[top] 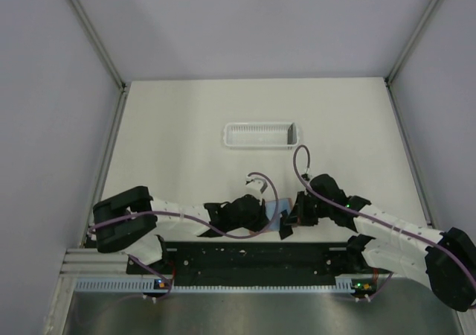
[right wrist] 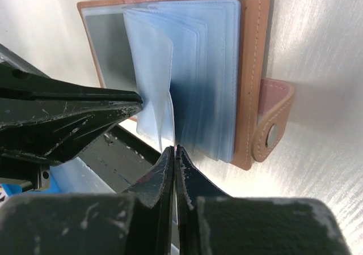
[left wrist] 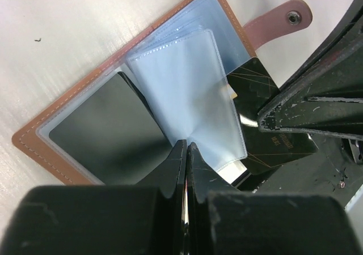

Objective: Put the credit cards into the card holder
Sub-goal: Turn over the card holder at the center of the board.

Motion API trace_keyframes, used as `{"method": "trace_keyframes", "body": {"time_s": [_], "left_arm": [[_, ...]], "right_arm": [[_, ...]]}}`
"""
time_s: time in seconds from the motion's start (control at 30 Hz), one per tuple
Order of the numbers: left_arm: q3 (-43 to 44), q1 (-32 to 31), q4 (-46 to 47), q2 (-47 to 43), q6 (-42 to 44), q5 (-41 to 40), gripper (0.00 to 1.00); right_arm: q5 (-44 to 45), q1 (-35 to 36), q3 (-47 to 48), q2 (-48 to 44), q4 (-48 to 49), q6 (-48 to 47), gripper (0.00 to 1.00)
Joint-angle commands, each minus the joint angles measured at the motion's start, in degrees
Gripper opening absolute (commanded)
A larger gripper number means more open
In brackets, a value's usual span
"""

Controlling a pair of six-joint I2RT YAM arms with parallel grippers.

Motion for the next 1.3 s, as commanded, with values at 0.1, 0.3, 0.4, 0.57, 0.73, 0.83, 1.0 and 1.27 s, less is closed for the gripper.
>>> {"method": "trace_keyframes", "body": {"time_s": [0.1, 0.3, 0.4, 0.57, 0.73, 0.83, 1.0, 1.27], "left_arm": [[1.7, 0.3, -3.7, -5.3, 1.6, -0.1, 0.00], [1.0, 0.2, -5.6, -10.1, 2.2, -1.5, 0.00], [0.4, 0.3, -6.5, -12.1, 2.5, -2.4, 0.00], [-0.9, 0.2, -7.7, -14.3, 2.7, -3.2, 0.00], [-1.8, 0.2, -8.3, -16.1, 2.9, -3.4, 0.00], [-2.3, 0.3, -8.5, -17.5, 3.0, -3.6, 0.00], [-2.7, 0.3, -10.0, -20.2, 3.3, -4.3, 0.00], [-3.5, 0.3, -11.5, -23.0, 3.5, -4.9, 0.00]], "right_arm": [[1.2, 0.6, -1.2, 0.2, 5.9, 1.2, 0.00], [1.5, 0.7, -0.6, -1.0, 6.4, 1.5, 0.00], [1.9, 0.5, -0.2, -1.7, 6.2, 1.4, 0.00], [2.8, 0.6, 1.1, -2.1, 4.8, 1.3, 0.00], [2.7, 0.6, 1.9, -2.7, 4.5, 1.6, 0.00], [2.6, 0.6, 2.6, -2.8, 4.2, 1.8, 0.00], [2.5, 0.7, 3.4, -2.4, 4.2, 2.1, 0.00], [2.7, 1.3, 4.4, -0.6, 4.7, 2.4, 0.00]]}}
